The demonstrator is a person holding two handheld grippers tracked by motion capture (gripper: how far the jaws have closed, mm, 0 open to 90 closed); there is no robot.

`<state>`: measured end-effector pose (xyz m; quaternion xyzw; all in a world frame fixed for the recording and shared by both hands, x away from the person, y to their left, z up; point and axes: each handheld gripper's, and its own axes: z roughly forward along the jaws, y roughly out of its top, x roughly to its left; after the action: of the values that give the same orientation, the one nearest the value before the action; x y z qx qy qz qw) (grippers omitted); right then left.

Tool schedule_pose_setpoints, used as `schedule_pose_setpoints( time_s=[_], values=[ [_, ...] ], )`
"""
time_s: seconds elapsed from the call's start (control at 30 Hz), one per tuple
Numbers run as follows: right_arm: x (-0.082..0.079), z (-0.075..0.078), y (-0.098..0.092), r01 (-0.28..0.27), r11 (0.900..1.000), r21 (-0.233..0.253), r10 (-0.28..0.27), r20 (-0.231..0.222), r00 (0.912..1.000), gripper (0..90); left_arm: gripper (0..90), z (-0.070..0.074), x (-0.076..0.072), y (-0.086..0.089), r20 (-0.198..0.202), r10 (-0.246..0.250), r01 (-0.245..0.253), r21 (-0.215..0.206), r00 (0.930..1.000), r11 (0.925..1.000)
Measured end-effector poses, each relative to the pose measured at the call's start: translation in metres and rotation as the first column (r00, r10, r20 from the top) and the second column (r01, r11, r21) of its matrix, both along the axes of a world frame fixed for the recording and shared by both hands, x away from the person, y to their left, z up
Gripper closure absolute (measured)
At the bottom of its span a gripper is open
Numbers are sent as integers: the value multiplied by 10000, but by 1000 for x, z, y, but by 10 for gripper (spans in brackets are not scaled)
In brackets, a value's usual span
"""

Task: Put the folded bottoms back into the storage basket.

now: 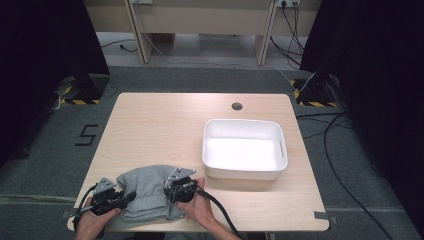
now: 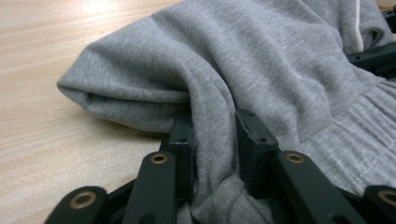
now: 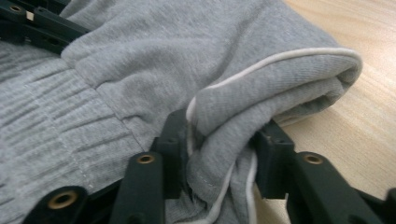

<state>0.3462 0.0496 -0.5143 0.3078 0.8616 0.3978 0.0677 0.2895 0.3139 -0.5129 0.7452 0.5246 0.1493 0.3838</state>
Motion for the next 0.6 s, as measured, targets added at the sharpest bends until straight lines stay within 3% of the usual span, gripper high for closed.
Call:
schedule_pose_setpoints(
  time_s=[0.17,0.3,0.6],
  values=[
    [0,11,-6,-118,9991,418,106,271,9996,683,712,12,-3,2,194,-105,109,-247,9998,9996],
    [-3,33,-11,-311,9968,731,261,676,9974,691,714,30,-6,-3,448,-532,538,-129,9976,9985],
    [-1,71,-33,-340,9914,1267,207,1042,9943,694,714,63,-2,-13,880,-1120,1171,-550,9898,9916]
  ],
)
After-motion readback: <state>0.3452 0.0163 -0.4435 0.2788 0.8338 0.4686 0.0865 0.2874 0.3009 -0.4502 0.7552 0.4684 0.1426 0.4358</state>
